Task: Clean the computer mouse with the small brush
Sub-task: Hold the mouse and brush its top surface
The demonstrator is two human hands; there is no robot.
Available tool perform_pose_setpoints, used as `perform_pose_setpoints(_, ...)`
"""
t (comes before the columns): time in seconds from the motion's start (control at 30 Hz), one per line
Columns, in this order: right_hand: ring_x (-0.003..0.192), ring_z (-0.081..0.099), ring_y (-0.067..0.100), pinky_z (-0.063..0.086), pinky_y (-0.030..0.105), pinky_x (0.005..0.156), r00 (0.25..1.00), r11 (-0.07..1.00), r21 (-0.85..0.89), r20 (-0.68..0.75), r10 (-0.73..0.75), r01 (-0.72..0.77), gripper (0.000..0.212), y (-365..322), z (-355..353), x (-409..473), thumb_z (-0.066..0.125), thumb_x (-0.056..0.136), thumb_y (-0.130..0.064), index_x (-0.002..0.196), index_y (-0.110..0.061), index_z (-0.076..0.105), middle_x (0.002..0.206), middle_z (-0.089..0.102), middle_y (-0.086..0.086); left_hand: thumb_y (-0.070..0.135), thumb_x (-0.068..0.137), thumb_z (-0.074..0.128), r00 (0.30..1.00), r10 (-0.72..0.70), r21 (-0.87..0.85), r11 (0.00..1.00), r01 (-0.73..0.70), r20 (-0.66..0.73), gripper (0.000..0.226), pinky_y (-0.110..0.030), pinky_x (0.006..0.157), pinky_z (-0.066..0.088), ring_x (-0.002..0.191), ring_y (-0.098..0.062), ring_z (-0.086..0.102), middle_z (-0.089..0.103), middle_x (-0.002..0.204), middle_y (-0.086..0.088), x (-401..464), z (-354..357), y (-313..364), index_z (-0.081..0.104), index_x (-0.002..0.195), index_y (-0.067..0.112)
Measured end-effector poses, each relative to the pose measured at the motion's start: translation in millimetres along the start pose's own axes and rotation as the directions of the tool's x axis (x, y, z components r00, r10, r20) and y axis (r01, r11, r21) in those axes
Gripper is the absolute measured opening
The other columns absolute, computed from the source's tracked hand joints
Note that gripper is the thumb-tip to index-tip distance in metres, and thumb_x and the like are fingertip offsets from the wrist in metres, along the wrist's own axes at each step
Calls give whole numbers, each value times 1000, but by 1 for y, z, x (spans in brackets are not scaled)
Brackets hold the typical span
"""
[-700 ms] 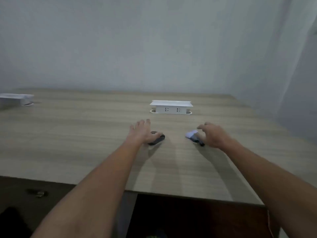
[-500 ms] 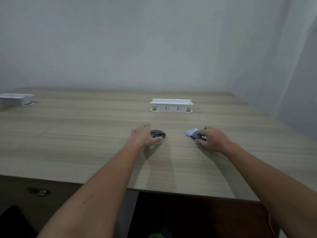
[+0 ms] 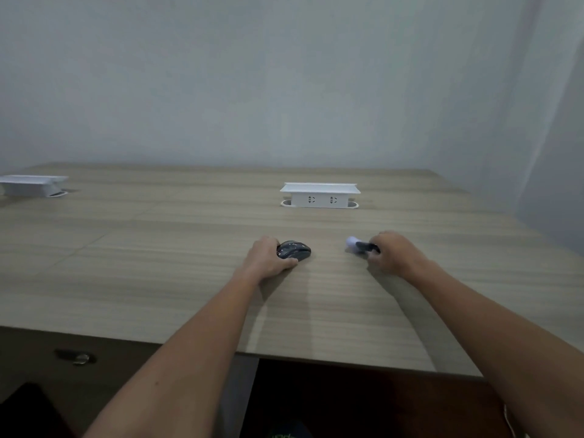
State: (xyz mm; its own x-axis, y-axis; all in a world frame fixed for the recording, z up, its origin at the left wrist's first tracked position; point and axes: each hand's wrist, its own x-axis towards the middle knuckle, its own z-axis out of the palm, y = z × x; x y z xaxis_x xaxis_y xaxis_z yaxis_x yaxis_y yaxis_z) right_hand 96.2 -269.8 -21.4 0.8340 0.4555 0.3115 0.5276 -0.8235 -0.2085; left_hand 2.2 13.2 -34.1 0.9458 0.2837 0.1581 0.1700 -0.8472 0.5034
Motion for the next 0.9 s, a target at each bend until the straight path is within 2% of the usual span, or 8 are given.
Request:
perform_pose_setpoints(0.1,75,62,35,41,35,62,998,989,146,-43,35,-28,19,-6,-9,9,61,85,-13,81,4,69,79,69,18,39,75,79,995,57,-72,996,-51,79,36,-32,64,48,70,-22,63,67,68,-5,1,-2,1,71,93,9)
perform_pose_setpoints(0.2,69,61,26,46,32,63,994,945,326,-91,65,-32,20,-19,-25,16,67,87,-18,86,1,71,73,67,11,35,77,80,983,120,-87,990,-109,137,32,-23,57,40,70,-16,61,73,79,-7,4,-5,3,72,98,13)
perform_pose_setpoints(0.3,58,63,19,51,25,57,993,851,523,-68,95,-46,18,-32,-37,27,69,89,-19,86,-1,67,67,65,8,36,76,81,968,171,-95,983,-156,183,35,-24,67,46,83,-15,65,74,90,2,8,-7,4,74,105,18)
perform_pose_setpoints(0.4,58,61,17,53,26,57,996,739,669,6,91,-72,17,-44,-41,36,71,88,-18,83,-2,67,67,66,7,37,74,81,956,204,-112,977,-184,211,37,-31,81,50,91,-16,68,76,96,3,11,-7,4,74,106,21)
perform_pose_setpoints(0.57,59,57,16,48,21,50,992,727,678,125,36,-112,15,-62,-32,36,68,87,-15,76,-5,67,64,62,5,34,75,81,938,259,-154,962,-227,233,31,-29,75,46,84,-14,66,76,91,3,12,-5,4,75,103,21)
perform_pose_setpoints(0.73,54,53,19,45,22,44,985,865,478,139,97,-153,15,-57,-21,38,67,79,-12,73,1,68,65,60,11,32,76,81,933,271,-154,959,-240,236,33,-22,70,42,82,-8,63,72,88,11,12,-5,4,74,107,22)
perform_pose_setpoints(0.83,55,53,19,46,25,48,992,809,575,57,113,-125,21,-60,-22,40,68,81,-13,80,7,69,68,60,12,32,76,81,932,280,-146,957,-251,232,33,-21,68,41,78,-4,61,70,85,12,12,-5,4,74,107,23)
perform_pose_setpoints(0.9,57,55,16,47,23,50,992,766,631,106,73,-123,19,-64,-23,39,69,84,-14,79,4,70,67,61,9,32,76,81,932,276,-147,958,-247,235,34,-20,67,40,75,-1,60,70,84,13,13,-5,3,74,108,23)
